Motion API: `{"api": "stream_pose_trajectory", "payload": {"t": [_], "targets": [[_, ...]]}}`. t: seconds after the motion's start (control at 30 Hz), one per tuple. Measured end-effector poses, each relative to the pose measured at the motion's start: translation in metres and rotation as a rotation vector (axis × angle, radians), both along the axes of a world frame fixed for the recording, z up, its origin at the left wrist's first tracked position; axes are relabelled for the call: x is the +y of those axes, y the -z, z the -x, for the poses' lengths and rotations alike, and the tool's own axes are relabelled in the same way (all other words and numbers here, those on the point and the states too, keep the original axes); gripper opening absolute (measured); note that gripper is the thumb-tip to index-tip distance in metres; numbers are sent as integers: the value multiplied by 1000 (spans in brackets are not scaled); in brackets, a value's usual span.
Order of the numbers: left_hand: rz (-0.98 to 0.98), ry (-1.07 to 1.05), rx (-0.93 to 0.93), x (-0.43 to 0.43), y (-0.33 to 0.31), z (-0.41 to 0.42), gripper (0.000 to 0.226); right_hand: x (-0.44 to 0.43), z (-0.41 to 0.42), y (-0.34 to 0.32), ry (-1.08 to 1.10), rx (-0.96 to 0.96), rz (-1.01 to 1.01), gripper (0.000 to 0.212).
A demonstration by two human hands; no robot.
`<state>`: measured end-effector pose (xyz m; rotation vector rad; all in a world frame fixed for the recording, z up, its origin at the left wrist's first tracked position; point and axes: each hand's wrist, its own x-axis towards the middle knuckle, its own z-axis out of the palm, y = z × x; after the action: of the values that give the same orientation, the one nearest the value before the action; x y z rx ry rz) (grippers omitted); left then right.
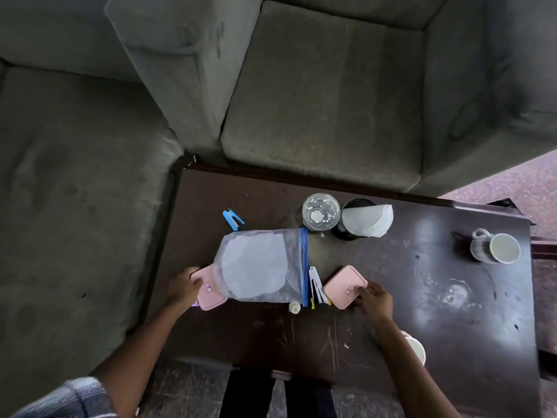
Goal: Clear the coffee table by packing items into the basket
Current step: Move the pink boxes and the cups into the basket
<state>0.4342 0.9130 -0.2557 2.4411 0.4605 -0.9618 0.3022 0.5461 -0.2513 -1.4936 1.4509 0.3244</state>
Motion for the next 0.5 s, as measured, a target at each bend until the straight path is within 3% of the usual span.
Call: {"api": "stream_pose_trajectory", "payload": {"t": [0.17,0.27,0.5], "targets": [[20,-162,-48,6,-5,12,27,13,10,-7,399,-145,-151,17],[51,-257,-102,18,-17,16,10,18,18,-16,489,-210,-171,13],[141,-482,-155,41,-60,13,21,19,34,-46,525,-295,-106,19]]}}
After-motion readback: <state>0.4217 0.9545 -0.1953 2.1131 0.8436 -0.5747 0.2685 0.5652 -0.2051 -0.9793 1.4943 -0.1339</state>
